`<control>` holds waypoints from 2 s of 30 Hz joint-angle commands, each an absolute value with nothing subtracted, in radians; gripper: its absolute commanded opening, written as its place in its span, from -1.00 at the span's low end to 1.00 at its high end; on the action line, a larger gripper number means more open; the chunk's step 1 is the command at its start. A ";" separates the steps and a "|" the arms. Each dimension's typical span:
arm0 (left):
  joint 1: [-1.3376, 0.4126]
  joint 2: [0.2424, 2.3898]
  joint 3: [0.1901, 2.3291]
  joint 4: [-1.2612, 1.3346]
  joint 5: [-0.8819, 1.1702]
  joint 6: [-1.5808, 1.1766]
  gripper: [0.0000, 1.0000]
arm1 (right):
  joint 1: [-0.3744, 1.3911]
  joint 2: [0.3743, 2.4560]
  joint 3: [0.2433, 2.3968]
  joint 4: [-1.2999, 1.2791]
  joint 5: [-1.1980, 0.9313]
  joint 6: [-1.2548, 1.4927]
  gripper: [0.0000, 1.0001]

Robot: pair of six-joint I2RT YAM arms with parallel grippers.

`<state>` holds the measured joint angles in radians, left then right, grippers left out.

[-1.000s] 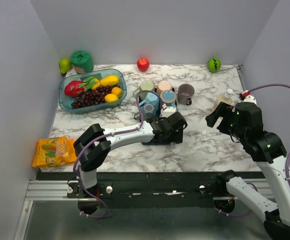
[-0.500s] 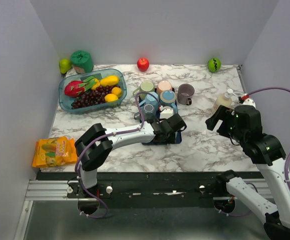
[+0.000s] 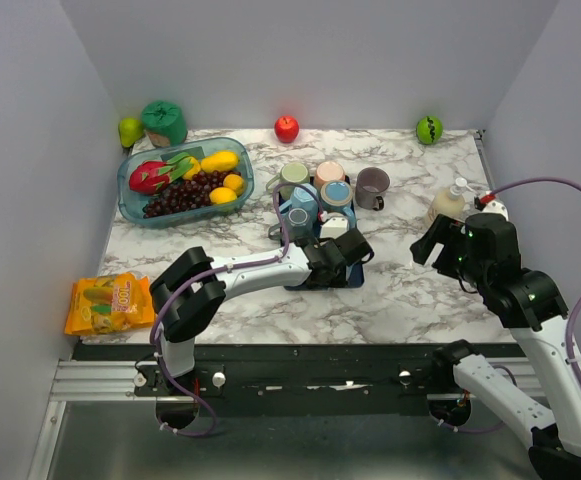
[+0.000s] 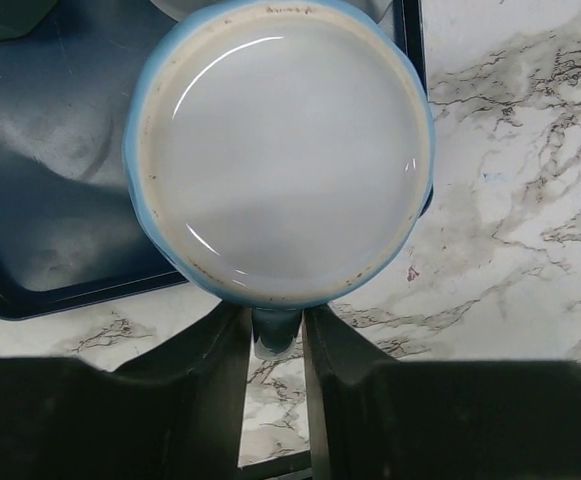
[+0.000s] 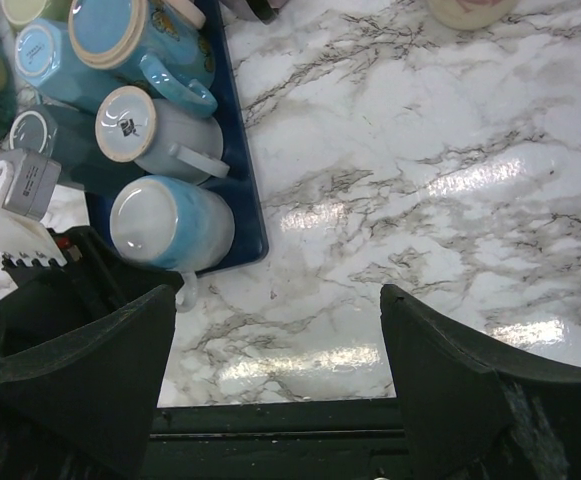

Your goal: Turn the mug right side up

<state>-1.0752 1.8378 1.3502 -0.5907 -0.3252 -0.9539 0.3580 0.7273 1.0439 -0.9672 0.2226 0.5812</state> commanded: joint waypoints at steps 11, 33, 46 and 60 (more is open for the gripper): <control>-1.072 1.760 1.336 -0.554 -0.379 -0.850 -1.00 | 0.353 0.729 1.055 -0.953 0.167 0.575 0.78; -1.068 1.233 1.479 -0.331 -0.220 -0.615 -1.00 | 0.354 0.647 0.960 -0.329 -0.624 0.578 0.78; -1.069 1.140 1.437 0.030 0.032 -0.634 -1.00 | 0.377 0.748 0.937 0.204 -0.807 0.857 0.79; -1.069 1.158 1.399 0.178 0.117 -0.667 -1.00 | 0.403 0.793 0.928 0.452 -0.756 1.048 0.40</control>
<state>-1.0691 1.1652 1.4014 0.0116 0.0723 -0.6533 0.3939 0.7940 0.9283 0.3477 -0.7685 0.9749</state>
